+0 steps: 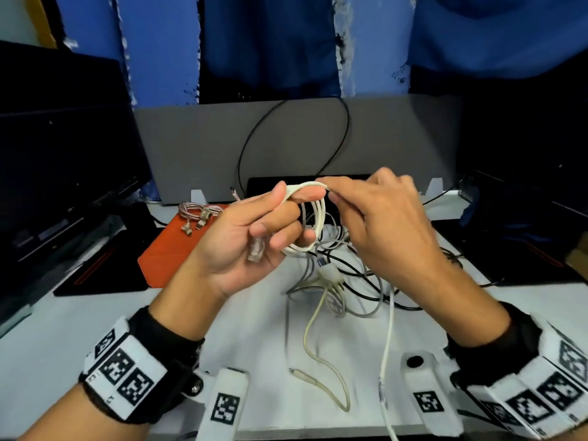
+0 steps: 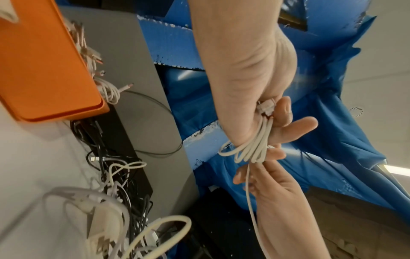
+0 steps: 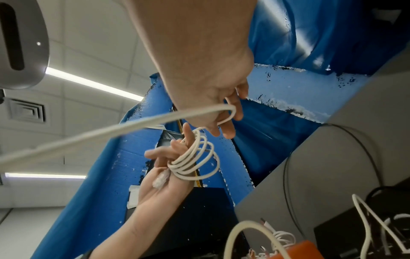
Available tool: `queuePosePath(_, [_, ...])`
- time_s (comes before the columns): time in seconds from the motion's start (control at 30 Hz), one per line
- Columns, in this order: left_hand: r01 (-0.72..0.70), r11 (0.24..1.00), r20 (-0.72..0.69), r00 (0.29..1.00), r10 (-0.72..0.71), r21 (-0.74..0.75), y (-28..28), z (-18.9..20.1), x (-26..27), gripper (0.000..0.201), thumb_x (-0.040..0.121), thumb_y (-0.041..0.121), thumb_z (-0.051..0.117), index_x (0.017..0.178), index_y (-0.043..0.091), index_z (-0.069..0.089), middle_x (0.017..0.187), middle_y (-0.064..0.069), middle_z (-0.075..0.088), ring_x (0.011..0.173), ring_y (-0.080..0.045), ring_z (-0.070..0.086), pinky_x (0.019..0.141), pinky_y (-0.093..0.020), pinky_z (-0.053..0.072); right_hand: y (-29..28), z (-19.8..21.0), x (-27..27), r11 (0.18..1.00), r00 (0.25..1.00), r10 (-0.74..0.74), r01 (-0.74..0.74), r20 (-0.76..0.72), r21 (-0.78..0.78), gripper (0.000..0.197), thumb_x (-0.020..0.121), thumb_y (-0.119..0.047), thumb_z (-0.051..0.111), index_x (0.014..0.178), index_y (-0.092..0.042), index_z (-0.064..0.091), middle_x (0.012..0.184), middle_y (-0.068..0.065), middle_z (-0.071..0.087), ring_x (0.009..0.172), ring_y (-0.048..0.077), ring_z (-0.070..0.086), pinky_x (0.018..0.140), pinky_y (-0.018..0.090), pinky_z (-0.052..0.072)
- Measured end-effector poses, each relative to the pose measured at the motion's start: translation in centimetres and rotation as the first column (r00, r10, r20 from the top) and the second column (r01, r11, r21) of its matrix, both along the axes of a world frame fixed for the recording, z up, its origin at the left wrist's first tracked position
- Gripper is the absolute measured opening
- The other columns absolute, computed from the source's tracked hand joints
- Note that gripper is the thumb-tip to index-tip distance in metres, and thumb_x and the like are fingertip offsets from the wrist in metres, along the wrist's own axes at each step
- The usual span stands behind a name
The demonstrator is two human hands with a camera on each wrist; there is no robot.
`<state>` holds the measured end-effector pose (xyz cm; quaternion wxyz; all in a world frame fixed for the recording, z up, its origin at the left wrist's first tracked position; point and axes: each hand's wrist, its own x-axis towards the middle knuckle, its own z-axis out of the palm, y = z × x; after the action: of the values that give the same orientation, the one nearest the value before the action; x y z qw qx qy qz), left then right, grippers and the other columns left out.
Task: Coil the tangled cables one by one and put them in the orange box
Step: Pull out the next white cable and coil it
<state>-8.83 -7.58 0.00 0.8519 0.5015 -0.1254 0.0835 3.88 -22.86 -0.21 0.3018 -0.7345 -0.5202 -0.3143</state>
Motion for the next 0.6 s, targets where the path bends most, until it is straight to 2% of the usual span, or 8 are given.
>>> queuePosePath(0.17, [-0.178,0.973,0.060,0.980,0.188,-0.144,-1.3,0.5,0.4,0.051,0.103,0.027,0.043,0.135,-0.011,0.055,0.050,0.007,0.041,0.067,-0.009,0.068,0.089,-0.024,0.057,0.5,-1.2,0.4,0.959,0.852,0.175,-0.262,-0.493,-0.111,0.048,0.109,-0.021,0.041,0.144,-0.055,0.041,0.067,-0.003,0.057,0.059,0.020,0.060,0.065,0.045,0.056])
queuePosePath(0.27, [-0.388,0.911,0.060,0.915,0.399,-0.137,-1.8,0.6,0.7,0.049,0.103,0.029,0.043,0.134,-0.007,0.055,0.058,0.007,0.049,0.078,-0.013,0.070,0.076,-0.022,0.058,0.8,-1.9,-1.0,0.857,0.646,0.217,-0.485,-0.732,-0.174,0.037,0.110,-0.017,0.044,0.142,-0.035,0.047,0.066,-0.002,0.053,0.048,0.011,0.051,0.051,0.035,0.053])
queuePosePath(0.3, [-0.465,0.884,0.085,0.880,0.466,-0.036,-1.6,0.5,0.9,0.042,0.105,0.030,0.043,0.128,0.001,0.061,0.061,0.007,0.053,0.086,-0.017,0.071,0.083,-0.026,0.057,0.9,-2.1,-1.6,0.814,0.533,0.238,-0.566,-0.812,-0.133,0.029,0.110,-0.016,0.045,0.138,-0.025,0.049,0.065,-0.003,0.050,0.045,0.010,0.048,0.047,0.032,0.050])
queuePosePath(0.37, [-0.634,0.717,0.225,0.773,0.593,0.288,-1.3,0.0,1.1,0.033,0.107,0.031,0.044,0.100,0.028,0.076,0.065,0.005,0.065,0.100,-0.023,0.071,0.105,-0.041,0.046,0.7,-2.3,-2.6,0.727,0.338,0.262,-0.685,-0.904,-0.045,0.022,0.110,-0.014,0.047,0.132,-0.015,0.051,0.061,-0.006,0.046,0.042,0.009,0.044,0.045,0.030,0.047])
queuePosePath(0.43, [-0.705,0.441,0.363,0.683,0.634,0.556,-0.9,-0.6,1.1,0.041,0.109,0.027,0.044,0.082,0.028,0.074,0.067,0.000,0.069,0.080,-0.013,0.071,0.098,-0.039,0.048,0.3,-2.1,-3.2,0.646,0.238,0.259,-0.763,-0.936,-0.016,0.023,0.109,-0.013,0.049,0.130,-0.005,0.052,0.062,-0.004,0.044,0.043,0.012,0.042,0.047,0.031,0.047])
queuePosePath(0.5, [-0.692,0.183,0.461,0.631,0.624,0.699,0.0,-0.7,0.8,0.037,0.110,0.027,0.044,0.088,0.013,0.070,0.069,0.000,0.071,0.059,-0.007,0.065,0.070,-0.036,0.052,-0.1,-1.4,-3.3,0.610,0.219,0.267,-0.793,-0.938,-0.012,0.024,0.109,-0.013,0.050,0.125,0.005,0.051,0.062,-0.004,0.045,0.043,0.013,0.041,0.047,0.031,0.046])
queuePosePath(0.57, [-0.621,-0.036,0.523,0.628,0.576,0.783,1.1,-0.6,0.2,0.042,0.108,0.039,0.042,0.085,0.018,0.070,0.067,-0.001,0.069,0.058,-0.012,0.064,0.065,-0.041,0.052,-0.7,-0.3,-2.7,0.643,0.258,0.287,-0.765,-0.923,-0.014,0.022,0.108,-0.015,0.051,0.119,0.002,0.057,0.062,-0.006,0.046,0.044,0.011,0.041,0.046,0.026,0.046])
queuePosePath(0.6, [-0.570,-0.074,0.510,0.661,0.551,0.818,1.5,-0.3,-0.2,0.046,0.105,0.046,0.041,0.079,0.022,0.070,0.067,-0.002,0.069,0.060,-0.014,0.064,0.068,-0.042,0.052,-1.0,0.2,-2.3,0.677,0.313,0.303,-0.736,-0.900,-0.028,0.020,0.108,-0.018,0.051,0.114,-0.002,0.062,0.062,-0.007,0.047,0.045,0.010,0.042,0.047,0.025,0.045])
